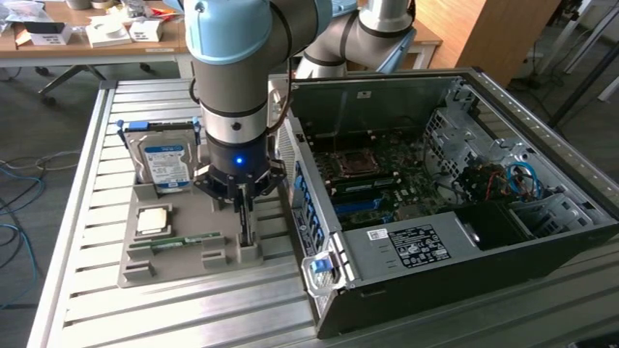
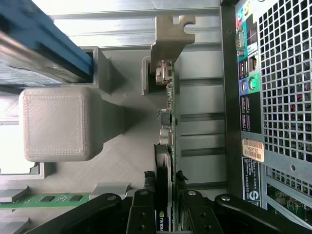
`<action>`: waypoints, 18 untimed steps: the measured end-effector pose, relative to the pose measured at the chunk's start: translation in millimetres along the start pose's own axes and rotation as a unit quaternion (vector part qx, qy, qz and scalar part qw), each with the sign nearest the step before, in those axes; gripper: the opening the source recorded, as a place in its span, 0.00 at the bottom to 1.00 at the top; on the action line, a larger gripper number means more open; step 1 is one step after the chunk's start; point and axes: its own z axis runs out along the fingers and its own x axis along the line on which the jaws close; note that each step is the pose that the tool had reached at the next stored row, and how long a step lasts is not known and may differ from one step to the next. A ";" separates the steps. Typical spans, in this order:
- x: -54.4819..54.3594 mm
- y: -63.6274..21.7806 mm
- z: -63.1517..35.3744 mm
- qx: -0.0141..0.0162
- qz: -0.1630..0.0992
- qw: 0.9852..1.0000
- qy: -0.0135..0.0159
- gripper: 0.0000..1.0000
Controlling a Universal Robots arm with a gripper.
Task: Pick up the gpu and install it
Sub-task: 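Pick up the gpu and move the gpu toward the slot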
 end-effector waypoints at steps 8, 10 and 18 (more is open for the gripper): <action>0.0 0.0 0.0 0.000 0.000 1.000 0.000 0.26; 0.0 0.0 0.0 0.000 0.000 1.000 0.000 0.26; 0.1 0.0 0.2 0.000 -0.033 0.999 0.002 0.26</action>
